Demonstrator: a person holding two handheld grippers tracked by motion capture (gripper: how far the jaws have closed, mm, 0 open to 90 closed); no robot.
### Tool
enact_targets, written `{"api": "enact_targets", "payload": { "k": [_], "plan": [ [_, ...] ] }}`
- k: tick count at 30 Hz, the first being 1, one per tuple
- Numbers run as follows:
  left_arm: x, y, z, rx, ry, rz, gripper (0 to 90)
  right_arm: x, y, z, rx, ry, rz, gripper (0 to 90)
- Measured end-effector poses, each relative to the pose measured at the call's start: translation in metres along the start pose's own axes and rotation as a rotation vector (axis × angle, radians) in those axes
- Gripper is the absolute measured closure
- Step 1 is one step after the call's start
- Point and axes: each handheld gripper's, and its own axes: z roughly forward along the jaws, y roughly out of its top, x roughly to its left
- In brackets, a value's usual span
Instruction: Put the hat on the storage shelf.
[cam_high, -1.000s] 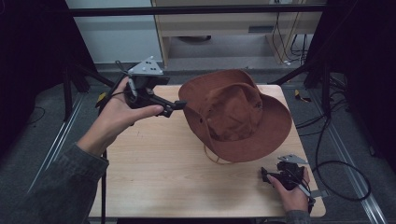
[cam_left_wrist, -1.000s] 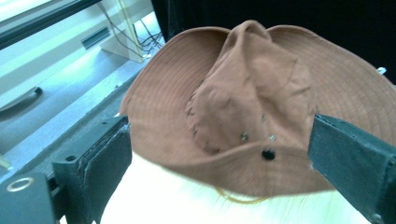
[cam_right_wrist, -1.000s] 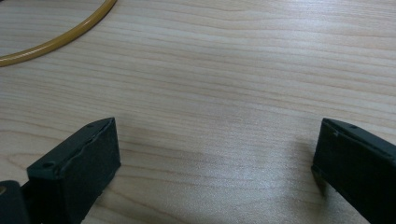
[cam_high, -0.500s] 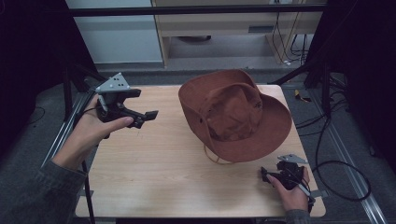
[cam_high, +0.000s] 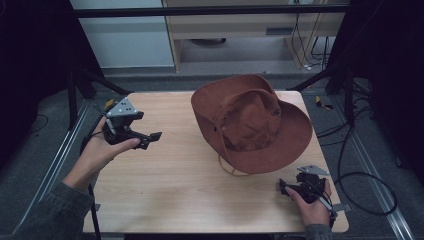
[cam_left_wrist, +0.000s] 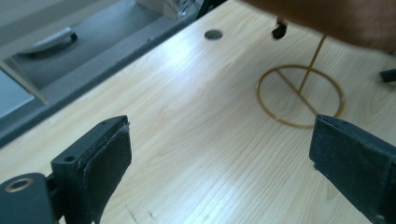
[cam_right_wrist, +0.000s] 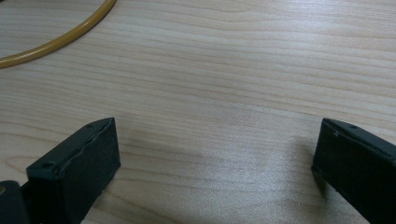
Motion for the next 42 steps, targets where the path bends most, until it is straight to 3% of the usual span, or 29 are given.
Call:
{"api": "enact_targets", "payload": {
  "k": [6,17,29,42],
  "plan": [
    [-0.001,-0.018,0.016,0.034,-0.004,-0.013,5.2,0.0,0.0,0.0,-0.001,0.002,0.001,0.7],
    [0.004,-0.044,0.03,0.075,0.022,-0.03,5.3,0.0,0.0,0.0,0.002,-0.003,-0.002,0.7],
    [0.011,-0.075,0.052,0.119,0.024,-0.069,5.3,0.0,0.0,-0.001,0.0,-0.003,-0.008,0.7],
    [0.008,-0.123,0.087,0.229,0.03,-0.114,4.8,0.0,0.0,-0.001,0.002,-0.004,-0.011,0.7]
  ]
}}
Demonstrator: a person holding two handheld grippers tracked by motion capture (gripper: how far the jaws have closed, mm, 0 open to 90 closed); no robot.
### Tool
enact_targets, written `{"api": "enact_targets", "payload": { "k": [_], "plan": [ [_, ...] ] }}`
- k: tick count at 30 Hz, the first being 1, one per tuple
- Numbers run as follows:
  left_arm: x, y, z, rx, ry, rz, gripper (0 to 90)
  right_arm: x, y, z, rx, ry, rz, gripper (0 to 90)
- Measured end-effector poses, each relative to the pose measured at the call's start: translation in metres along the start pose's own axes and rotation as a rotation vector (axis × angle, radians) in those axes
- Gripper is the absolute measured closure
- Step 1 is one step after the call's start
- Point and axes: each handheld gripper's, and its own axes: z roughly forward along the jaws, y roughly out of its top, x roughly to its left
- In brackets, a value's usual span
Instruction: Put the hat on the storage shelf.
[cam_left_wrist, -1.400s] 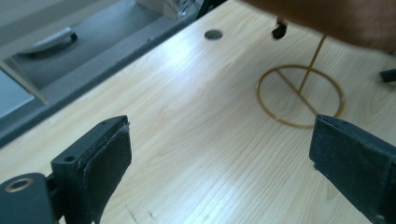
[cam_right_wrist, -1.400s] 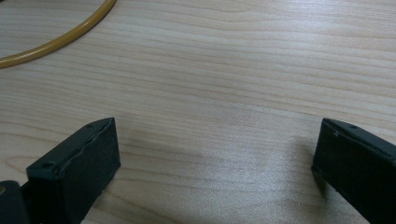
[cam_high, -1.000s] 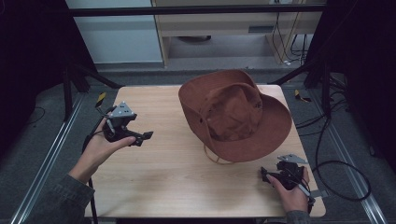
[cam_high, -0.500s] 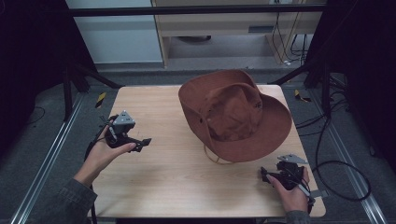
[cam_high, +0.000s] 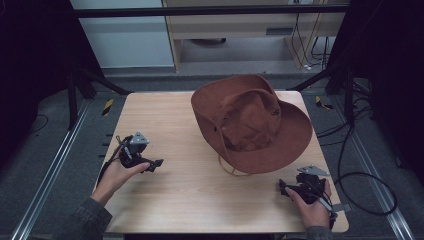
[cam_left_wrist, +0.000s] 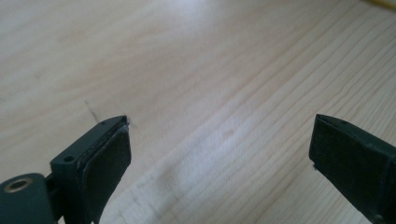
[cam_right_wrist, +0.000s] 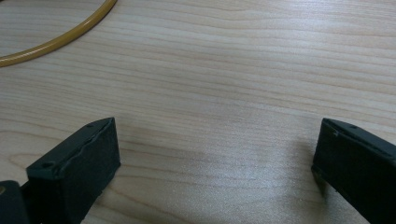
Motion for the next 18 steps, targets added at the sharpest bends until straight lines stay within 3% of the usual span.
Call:
{"api": "enact_targets", "payload": {
  "k": [11,18],
  "plan": [
    [0.0,-0.031,0.024,0.013,0.017,-0.054,4.2,0.0,0.0,0.0,0.0,0.0,-0.001,0.7],
    [-0.002,-0.043,0.024,-0.079,0.033,-0.062,1.6,0.0,0.0,0.0,0.0,0.0,0.0,0.7]
  ]
}}
